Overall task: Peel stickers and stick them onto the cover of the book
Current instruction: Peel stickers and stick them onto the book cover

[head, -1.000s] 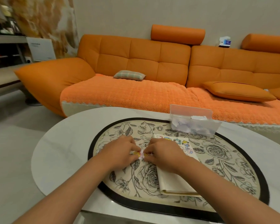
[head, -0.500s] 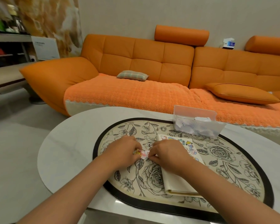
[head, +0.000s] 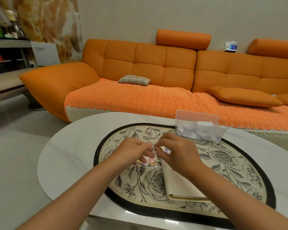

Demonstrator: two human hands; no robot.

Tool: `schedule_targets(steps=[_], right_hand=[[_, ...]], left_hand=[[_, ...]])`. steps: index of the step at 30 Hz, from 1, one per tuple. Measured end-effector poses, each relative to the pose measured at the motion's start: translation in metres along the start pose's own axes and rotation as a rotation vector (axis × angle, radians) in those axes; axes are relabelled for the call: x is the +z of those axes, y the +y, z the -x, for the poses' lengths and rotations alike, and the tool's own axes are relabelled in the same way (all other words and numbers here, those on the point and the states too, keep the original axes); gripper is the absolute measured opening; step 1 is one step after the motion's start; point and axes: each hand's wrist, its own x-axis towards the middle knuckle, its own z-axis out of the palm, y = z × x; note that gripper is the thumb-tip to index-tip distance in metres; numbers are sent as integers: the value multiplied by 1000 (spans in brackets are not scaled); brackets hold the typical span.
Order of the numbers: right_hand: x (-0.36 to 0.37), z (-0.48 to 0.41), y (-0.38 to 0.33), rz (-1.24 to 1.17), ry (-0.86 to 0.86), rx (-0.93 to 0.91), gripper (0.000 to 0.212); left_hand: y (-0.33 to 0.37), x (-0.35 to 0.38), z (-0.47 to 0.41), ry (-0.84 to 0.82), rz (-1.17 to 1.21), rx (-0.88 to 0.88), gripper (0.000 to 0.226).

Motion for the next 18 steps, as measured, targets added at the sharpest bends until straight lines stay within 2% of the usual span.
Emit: schedule_targets(steps=[2,5,7,9,12,18], right_hand=[[-4,1,1,-42,2,8,19],[-11,4,1,-118,-87,83,13],[-20,3,-2,-309,-148,249,12],[-31,-1,-1,-504,-136,442,6],[-47,-2,7,-615,-171,649,9],[-67,-2,19,-618,-290,707,11]], left_hand=[[7,3,3,-16,107,-20,21],[13,6,5,-8,208,-43,16],[16,10,5,28,205,-36,14],[19,13,4,58,164,-6,13],[25,20,4,69,74,59,11],[33,36,-2,73,-24,198,10]])
